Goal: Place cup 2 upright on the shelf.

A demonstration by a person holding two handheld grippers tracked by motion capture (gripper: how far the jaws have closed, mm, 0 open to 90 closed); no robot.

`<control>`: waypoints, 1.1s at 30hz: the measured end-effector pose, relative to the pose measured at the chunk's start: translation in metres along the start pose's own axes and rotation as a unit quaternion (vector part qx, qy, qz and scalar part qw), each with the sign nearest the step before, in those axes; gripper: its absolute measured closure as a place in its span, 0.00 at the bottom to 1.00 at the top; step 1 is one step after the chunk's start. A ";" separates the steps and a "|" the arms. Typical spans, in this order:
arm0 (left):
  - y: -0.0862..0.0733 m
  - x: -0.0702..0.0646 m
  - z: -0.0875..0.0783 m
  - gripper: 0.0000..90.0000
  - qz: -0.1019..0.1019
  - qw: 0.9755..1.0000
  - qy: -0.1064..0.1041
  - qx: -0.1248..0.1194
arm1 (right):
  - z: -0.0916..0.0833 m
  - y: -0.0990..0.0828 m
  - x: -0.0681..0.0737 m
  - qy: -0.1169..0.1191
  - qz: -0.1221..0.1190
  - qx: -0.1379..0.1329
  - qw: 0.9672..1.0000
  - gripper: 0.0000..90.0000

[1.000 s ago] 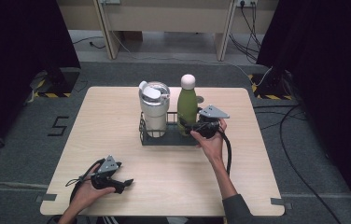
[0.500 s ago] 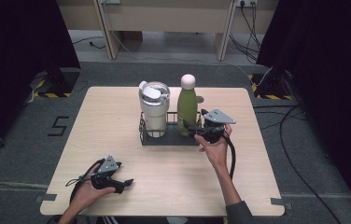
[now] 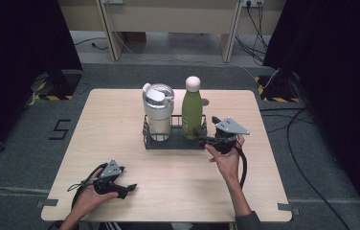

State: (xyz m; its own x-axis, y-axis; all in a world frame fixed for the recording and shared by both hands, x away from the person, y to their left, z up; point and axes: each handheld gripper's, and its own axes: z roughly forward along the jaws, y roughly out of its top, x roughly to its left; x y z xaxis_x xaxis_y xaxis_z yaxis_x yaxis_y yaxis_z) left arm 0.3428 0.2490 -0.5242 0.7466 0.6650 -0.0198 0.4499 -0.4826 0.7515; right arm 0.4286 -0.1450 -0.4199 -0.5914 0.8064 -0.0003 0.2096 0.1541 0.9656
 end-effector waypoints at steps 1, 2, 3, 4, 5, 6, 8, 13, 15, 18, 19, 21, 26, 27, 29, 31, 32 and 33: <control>0.000 0.000 0.000 0.15 0.000 1.000 0.000 0.000 | -0.002 0.000 0.000 0.000 -0.002 0.001 1.000 0.17; 0.000 0.000 0.000 0.15 0.000 1.000 0.000 0.000 | -0.003 -0.001 0.000 0.000 0.000 0.001 1.000 0.17; 0.000 0.000 0.000 0.15 0.000 1.000 0.000 0.000 | -0.004 -0.001 0.000 -0.001 0.000 0.001 1.000 0.17; 0.000 0.000 0.000 0.15 0.000 1.000 0.000 0.000 | -0.005 -0.002 0.000 0.001 0.001 0.001 1.000 0.17; 0.000 0.000 0.000 0.15 0.000 1.000 0.000 0.000 | -0.006 -0.003 0.000 0.002 -0.001 0.003 1.000 0.17; 0.000 0.000 0.000 0.15 0.000 1.000 0.000 0.000 | -0.007 -0.004 0.000 0.001 -0.001 0.005 1.000 0.17; 0.000 0.000 0.000 0.15 0.000 1.000 0.000 0.000 | -0.009 -0.005 0.000 0.000 0.000 0.005 1.000 0.17; 0.000 0.000 0.000 0.15 0.000 1.000 0.000 0.000 | -0.015 -0.010 0.000 0.000 0.000 0.013 1.000 0.17; 0.000 0.000 0.000 0.15 0.000 1.000 0.000 0.000 | -0.019 -0.012 -0.001 -0.001 -0.001 0.012 1.000 0.17; 0.000 0.000 0.000 0.15 0.000 1.000 0.000 0.000 | -0.023 -0.017 -0.002 -0.002 0.001 0.018 1.000 0.17; 0.000 0.000 0.000 0.15 0.000 1.000 -0.001 0.000 | -0.025 -0.019 -0.003 -0.004 0.003 0.020 1.000 0.17; 0.000 0.000 0.000 0.15 0.000 1.000 -0.001 0.000 | -0.028 -0.021 -0.004 -0.004 0.006 0.023 1.000 0.17; 0.000 0.000 0.000 0.15 0.000 1.000 -0.001 0.000 | -0.036 -0.021 -0.003 0.000 0.002 0.018 1.000 0.17; 0.000 0.000 0.000 0.15 0.000 1.000 0.000 0.000 | -0.037 -0.021 -0.002 0.000 0.002 0.018 1.000 0.17; 0.000 0.000 0.000 0.15 0.000 1.000 -0.001 0.000 | -0.039 -0.022 -0.001 0.002 -0.001 0.023 1.000 0.17; 0.000 0.000 0.000 0.15 0.000 1.000 -0.001 0.000 | -0.040 -0.025 0.001 0.005 -0.003 0.026 1.000 0.17; 0.000 0.000 0.000 0.15 0.000 1.000 -0.001 0.000 | -0.041 -0.026 0.001 0.005 -0.002 0.028 1.000 0.17; 0.000 0.000 0.000 0.15 0.000 1.000 0.000 0.000 | -0.042 -0.027 0.002 0.006 -0.003 0.029 1.000 0.17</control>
State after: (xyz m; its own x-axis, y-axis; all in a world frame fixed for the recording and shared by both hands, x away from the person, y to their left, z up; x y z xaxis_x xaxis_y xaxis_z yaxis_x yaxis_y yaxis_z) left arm 0.3428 0.2490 -0.5242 0.7468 0.6648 -0.0193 0.4493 -0.4829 0.7516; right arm 0.3891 -0.1718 -0.4348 -0.6014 0.7989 -0.0027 0.2511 0.1922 0.9487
